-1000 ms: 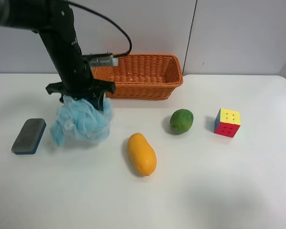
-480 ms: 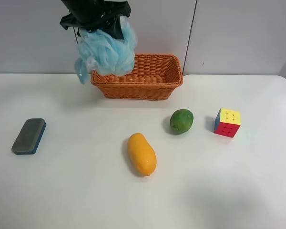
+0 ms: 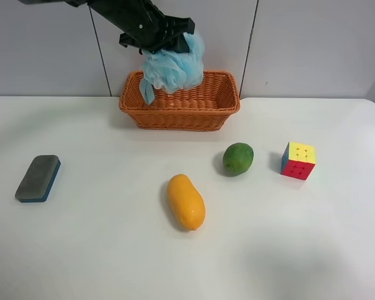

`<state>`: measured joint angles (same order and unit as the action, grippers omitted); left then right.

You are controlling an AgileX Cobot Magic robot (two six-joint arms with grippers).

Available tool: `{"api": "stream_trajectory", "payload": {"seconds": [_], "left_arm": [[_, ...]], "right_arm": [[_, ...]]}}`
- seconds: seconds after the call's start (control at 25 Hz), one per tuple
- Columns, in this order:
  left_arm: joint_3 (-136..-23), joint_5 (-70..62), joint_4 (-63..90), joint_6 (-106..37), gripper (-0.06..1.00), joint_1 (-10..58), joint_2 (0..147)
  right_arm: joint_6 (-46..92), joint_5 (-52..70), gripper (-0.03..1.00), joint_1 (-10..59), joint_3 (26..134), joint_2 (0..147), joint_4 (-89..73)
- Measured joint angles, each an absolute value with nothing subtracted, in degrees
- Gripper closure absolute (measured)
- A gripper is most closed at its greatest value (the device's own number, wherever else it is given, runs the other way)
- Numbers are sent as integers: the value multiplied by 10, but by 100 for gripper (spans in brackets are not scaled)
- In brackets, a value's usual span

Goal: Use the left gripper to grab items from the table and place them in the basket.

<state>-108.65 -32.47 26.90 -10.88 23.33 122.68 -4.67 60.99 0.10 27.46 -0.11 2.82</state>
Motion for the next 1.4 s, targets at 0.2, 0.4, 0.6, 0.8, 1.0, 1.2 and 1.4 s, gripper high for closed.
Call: {"api": "stream_trajectory", "payload": {"seconds": [0.2,0.4,0.6,0.8,1.0,1.2,1.4], "left_arm": [[-1086,-253,293,-145,51,233,1266],[-1086,-212,297,-148,51,233,1298],[-1086,-208,298,-149,52,233,1308],[-1086,-207,298,-154,15,233,1309],[-1086,-208,300,-159,-4,233,1310],[-1086,-229,302,-160,-5,233,1305],[-1086,-318,302,-152,-5,227,1265]], "right_arm": [[-47,610,-2,1,275,-1,28],[-47,610,-2,1,275,-1,28],[-47,610,-2,1,275,-1,28],[-47,610,-2,1,275,-1,28],[-47,610,-2,1,275,-1,28],[-47,610,-2,1,275,-1,28],[-47,610,-2,1,275,-1,28]]}}
